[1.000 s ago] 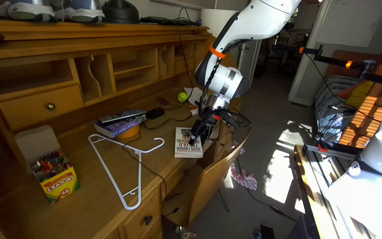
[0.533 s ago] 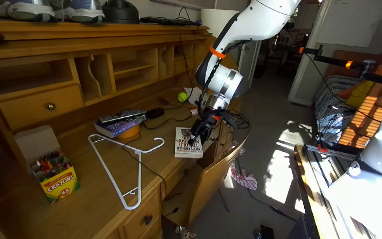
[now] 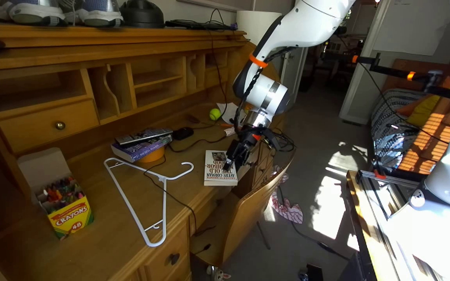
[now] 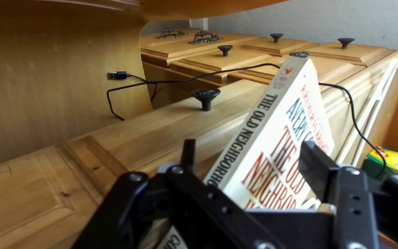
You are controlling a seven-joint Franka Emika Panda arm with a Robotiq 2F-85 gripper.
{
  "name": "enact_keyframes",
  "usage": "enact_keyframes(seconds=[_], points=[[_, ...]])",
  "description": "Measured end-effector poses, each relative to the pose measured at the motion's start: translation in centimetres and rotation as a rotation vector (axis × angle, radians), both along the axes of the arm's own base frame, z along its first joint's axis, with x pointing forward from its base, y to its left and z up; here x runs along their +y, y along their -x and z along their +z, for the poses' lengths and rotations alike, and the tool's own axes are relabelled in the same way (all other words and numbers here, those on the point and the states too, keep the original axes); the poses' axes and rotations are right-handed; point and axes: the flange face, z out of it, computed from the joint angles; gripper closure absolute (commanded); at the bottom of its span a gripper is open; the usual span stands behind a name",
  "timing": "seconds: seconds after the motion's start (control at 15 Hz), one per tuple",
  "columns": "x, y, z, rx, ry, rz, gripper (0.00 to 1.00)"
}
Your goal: Put the white book in the top middle segment of the study desk
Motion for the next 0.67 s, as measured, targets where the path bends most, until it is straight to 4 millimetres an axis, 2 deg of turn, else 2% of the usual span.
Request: enact_keyframes(seconds=[0.07,0.13,0.2,0.67], points=[[-0.2,0.1,0.0,-0.003,-0.005,0.001,0.65],[-0.4,0.2,0.1,-0.007,-0.009,0.003,0.67],[-0.5,0.2,0.1,-0.009,-0.013,0.003,0.74],[-1.8,-0.5,1.3,-0.053,-0.058,-0.005,0.63]])
